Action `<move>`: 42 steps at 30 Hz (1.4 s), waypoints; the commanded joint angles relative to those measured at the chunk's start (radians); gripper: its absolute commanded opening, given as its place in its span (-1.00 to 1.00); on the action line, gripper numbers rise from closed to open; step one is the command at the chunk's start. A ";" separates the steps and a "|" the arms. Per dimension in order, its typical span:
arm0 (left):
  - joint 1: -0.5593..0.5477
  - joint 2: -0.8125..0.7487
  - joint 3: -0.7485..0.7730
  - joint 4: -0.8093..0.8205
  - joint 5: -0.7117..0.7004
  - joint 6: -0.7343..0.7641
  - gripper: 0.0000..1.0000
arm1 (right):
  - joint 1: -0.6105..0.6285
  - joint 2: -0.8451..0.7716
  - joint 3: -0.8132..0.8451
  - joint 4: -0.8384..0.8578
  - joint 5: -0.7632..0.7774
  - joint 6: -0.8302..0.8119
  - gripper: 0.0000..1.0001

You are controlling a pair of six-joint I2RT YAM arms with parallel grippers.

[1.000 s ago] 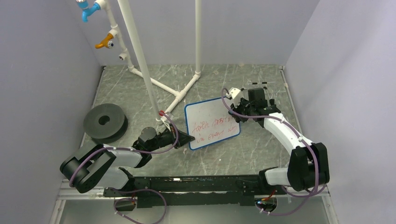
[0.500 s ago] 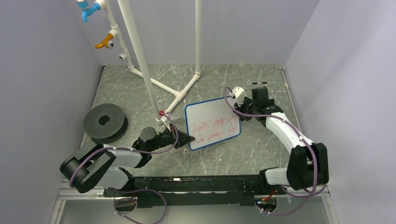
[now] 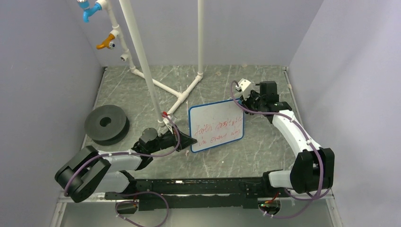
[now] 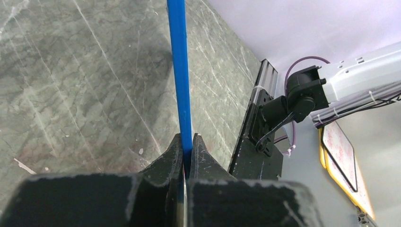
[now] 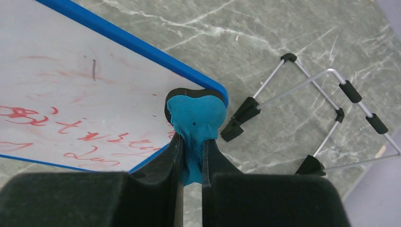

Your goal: Erase the whiteboard

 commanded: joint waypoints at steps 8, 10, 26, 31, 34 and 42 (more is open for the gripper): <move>-0.009 -0.123 0.116 -0.107 0.079 0.164 -1.00 | -0.006 -0.099 -0.153 -0.065 -0.115 -0.222 -1.00; -0.007 -0.116 0.119 -0.103 0.082 0.162 -1.00 | 0.003 -0.106 -0.169 -0.071 -0.123 -0.233 -1.00; -0.007 -0.131 0.114 -0.121 0.082 0.169 -1.00 | -0.016 -0.059 -0.041 0.013 0.032 -0.209 -1.00; -0.008 -0.133 0.116 -0.119 0.083 0.170 -1.00 | -0.017 -0.086 -0.136 -0.019 0.022 -0.298 -1.00; -0.008 -0.132 0.118 -0.120 0.082 0.172 -1.00 | -0.015 -0.106 -0.189 -0.036 0.006 -0.332 -1.00; -0.008 -0.129 0.119 -0.120 0.082 0.172 -1.00 | -0.016 -0.101 -0.174 -0.029 0.006 -0.307 -1.00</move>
